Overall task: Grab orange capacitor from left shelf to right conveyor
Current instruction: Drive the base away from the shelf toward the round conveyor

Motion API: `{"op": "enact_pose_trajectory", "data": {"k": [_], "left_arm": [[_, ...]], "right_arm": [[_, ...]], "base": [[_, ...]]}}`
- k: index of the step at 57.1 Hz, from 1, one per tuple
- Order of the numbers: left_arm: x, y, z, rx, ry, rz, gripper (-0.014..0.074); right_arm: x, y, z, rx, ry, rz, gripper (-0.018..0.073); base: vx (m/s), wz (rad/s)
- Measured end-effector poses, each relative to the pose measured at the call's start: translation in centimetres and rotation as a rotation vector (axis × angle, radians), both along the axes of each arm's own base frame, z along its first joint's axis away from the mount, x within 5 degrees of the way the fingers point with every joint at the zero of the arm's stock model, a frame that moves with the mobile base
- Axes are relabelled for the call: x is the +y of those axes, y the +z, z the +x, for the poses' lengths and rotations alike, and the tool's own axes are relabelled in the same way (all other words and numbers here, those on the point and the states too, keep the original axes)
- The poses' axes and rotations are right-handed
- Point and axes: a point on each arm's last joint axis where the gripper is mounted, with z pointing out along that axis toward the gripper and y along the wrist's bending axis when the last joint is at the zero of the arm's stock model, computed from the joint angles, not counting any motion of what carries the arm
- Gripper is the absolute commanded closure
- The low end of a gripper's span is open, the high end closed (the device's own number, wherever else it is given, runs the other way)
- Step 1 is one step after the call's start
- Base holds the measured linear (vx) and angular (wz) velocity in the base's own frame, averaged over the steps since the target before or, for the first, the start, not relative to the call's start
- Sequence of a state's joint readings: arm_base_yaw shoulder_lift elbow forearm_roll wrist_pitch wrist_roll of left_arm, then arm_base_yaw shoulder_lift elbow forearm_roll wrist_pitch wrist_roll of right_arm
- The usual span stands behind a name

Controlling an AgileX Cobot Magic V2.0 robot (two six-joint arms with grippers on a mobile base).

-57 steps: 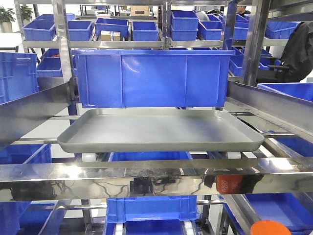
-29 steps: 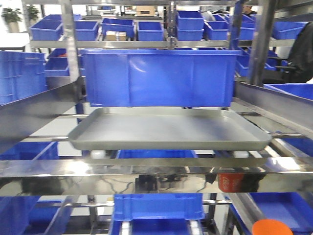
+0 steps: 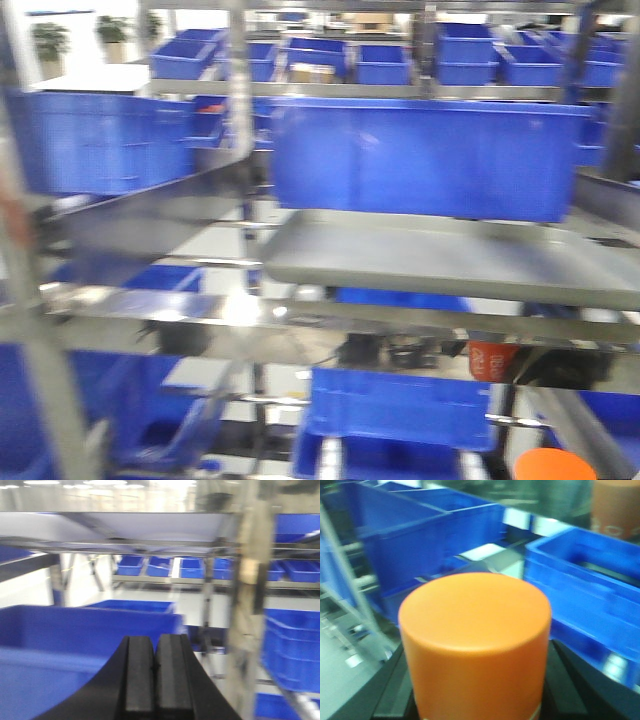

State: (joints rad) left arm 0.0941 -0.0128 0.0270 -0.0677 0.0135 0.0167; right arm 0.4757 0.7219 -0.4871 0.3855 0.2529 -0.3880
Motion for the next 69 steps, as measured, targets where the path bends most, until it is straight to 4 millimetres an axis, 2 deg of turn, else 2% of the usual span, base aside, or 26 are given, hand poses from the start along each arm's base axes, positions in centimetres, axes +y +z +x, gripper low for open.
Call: {"op": "enact_pose_trajectory", "data": {"k": [69], "left_arm": [[0.0, 0.0, 0.0, 0.0, 0.0, 0.0, 0.0602]], "right_arm": [[0.0, 0.0, 0.0, 0.001, 0.0, 0.002, 0.0198]], "base": [[-0.08, 0.53]]}}
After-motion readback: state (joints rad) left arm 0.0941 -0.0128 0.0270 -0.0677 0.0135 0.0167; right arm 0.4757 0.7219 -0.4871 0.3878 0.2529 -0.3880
